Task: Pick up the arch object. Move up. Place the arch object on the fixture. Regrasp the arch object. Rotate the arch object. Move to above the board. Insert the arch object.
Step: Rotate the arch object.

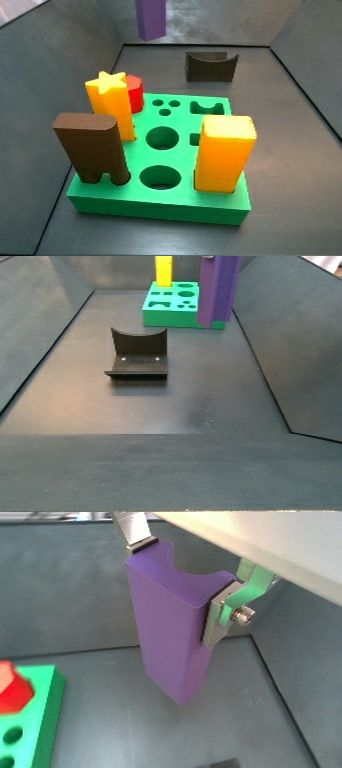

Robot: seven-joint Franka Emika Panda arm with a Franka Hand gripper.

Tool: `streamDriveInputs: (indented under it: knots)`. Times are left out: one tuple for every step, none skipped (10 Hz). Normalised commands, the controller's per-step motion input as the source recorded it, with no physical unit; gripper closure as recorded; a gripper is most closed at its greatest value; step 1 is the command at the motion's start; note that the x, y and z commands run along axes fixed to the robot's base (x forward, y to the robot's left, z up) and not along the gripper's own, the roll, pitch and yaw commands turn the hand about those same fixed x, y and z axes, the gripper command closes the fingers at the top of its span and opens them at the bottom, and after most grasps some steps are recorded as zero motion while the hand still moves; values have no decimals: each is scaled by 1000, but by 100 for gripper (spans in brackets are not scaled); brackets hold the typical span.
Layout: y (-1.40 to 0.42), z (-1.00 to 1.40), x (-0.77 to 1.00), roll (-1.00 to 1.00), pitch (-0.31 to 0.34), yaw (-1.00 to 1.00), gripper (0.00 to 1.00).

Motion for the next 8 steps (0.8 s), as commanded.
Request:
streamDriveInputs:
  knots:
    - [10, 2, 0, -70, 35, -1000, 100]
    - [11, 2, 0, -78, 39, -1000, 100]
    - [11, 2, 0, -85, 42, -1000, 100]
    - [12, 4, 1, -103, 50, -1000, 100]
    - [13, 4, 1, -119, 58, -1000, 100]
    - [14, 8, 1, -157, 76, -1000, 100]
    - [14, 10, 2, -165, 78, -894, 100]
    - [15, 16, 3, -163, 75, -573, 100]
